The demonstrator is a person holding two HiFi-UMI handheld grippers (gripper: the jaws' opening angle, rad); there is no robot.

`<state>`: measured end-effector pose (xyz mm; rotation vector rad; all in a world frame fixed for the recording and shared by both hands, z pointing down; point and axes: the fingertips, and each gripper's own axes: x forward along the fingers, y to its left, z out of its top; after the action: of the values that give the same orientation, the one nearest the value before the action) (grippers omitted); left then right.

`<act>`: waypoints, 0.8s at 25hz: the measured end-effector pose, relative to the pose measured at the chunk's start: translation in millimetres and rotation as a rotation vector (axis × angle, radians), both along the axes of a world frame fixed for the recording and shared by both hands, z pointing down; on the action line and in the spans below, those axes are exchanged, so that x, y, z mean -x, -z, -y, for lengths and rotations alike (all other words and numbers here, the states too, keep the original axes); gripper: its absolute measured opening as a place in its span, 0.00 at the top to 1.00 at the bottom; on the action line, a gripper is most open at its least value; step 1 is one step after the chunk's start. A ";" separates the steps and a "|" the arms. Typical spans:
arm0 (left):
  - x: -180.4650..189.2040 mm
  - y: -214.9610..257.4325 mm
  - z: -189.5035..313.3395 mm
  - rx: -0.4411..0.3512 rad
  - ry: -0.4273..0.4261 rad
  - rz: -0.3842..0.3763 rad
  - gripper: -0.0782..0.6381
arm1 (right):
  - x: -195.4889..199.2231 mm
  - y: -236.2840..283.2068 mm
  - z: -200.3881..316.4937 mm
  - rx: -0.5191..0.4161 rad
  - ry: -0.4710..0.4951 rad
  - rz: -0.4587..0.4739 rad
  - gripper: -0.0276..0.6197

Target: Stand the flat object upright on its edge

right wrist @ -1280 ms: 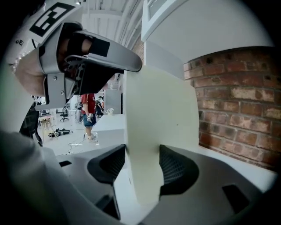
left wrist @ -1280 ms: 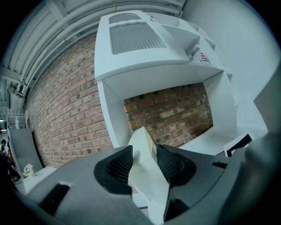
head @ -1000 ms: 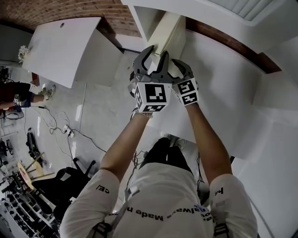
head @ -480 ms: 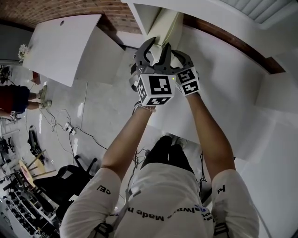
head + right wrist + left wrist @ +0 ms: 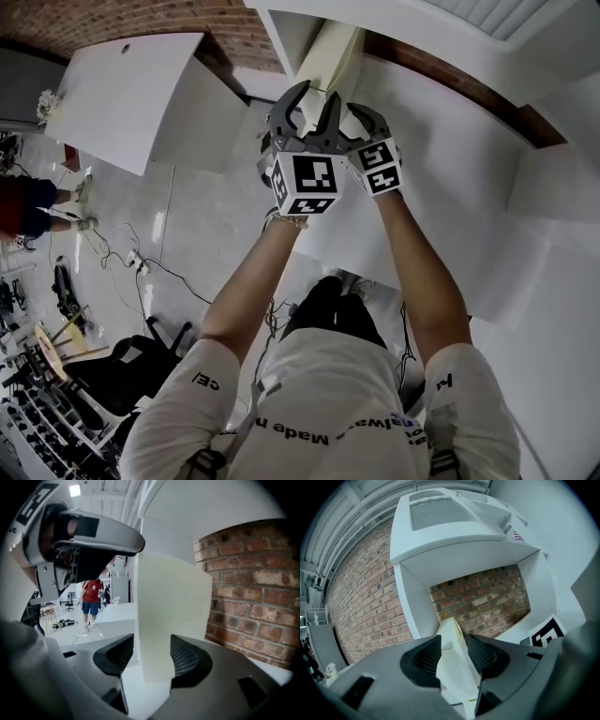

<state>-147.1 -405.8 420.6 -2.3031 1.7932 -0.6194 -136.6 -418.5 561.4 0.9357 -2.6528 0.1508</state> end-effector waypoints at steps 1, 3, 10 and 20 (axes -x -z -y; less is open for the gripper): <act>-1.2 1.0 -4.8 0.006 -0.003 -0.013 0.65 | -5.7 2.9 -3.8 0.001 -0.007 0.002 0.58; -3.8 3.2 -16.0 0.019 -0.004 -0.044 0.65 | -18.3 9.0 -12.8 0.000 -0.022 0.004 0.58; -20.5 10.7 -71.9 0.077 -0.050 -0.179 0.65 | -66.8 52.6 -61.6 -0.010 -0.063 0.051 0.64; -52.0 44.3 -161.1 0.115 -0.175 -0.375 0.72 | -146.5 147.3 -146.1 -0.031 -0.133 0.156 0.77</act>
<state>-95.1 -244.7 376.3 -2.7684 1.7037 -0.2824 9.9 -272.4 414.1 1.1554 -2.7399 0.2223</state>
